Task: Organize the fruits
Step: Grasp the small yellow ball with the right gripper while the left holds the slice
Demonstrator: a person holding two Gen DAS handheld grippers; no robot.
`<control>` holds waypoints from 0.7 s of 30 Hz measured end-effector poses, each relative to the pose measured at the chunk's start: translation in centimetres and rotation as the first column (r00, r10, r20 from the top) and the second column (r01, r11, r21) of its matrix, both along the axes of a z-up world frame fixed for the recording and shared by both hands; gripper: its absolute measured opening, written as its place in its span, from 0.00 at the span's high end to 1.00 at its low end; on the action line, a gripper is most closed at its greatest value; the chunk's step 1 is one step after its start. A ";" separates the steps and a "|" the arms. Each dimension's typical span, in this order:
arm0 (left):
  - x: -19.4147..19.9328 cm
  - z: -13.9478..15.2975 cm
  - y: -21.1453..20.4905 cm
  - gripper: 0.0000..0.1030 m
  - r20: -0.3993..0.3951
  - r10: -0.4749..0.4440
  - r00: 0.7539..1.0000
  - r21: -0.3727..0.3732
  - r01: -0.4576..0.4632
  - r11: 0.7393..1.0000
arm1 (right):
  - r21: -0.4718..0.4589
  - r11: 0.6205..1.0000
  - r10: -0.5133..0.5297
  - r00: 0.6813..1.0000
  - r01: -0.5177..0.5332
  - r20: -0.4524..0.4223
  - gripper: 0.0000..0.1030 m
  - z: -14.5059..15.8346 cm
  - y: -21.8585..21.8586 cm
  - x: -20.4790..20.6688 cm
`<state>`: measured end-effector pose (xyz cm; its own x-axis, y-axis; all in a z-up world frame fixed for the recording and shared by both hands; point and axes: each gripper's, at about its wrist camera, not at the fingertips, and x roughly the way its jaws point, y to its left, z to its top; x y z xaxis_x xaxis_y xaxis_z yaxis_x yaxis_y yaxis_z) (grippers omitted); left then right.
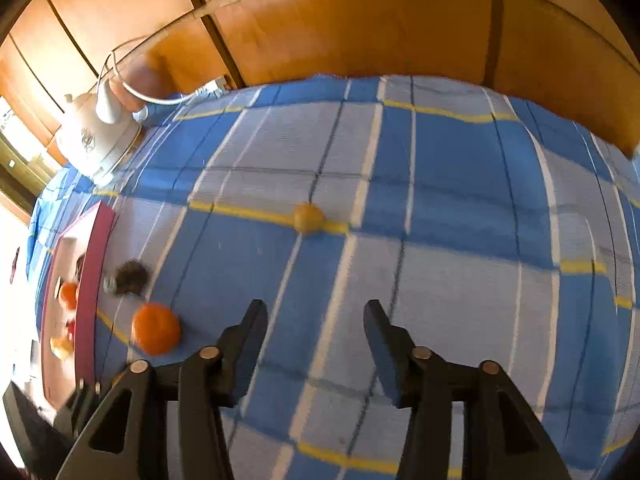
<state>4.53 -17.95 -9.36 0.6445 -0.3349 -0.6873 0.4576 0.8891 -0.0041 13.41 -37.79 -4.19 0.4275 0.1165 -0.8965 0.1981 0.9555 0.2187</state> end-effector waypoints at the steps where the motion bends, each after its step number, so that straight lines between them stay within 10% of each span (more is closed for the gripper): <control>1: -0.1 0.0 0.0 0.63 0.000 0.000 1.000 -0.001 0.000 1.000 | 0.002 1.000 -0.008 1.000 0.008 -0.002 0.49 -0.2 0.1 0.7; 7: -0.1 0.0 0.1 0.63 -0.001 -0.001 1.000 -0.008 0.001 1.000 | -0.062 0.997 -0.052 0.997 0.049 -0.049 0.50 -2.8 0.7 5.1; 10: 0.0 0.1 0.1 0.63 0.000 -0.002 1.000 -0.008 0.002 1.000 | -0.170 0.985 -0.015 0.998 0.005 -0.058 0.76 -3.2 1.6 5.9; 21: -0.1 0.1 0.0 0.63 -0.002 -0.005 1.000 -0.003 0.005 1.000 | -0.156 0.972 0.162 0.983 -0.174 -0.086 0.77 -1.2 3.3 0.5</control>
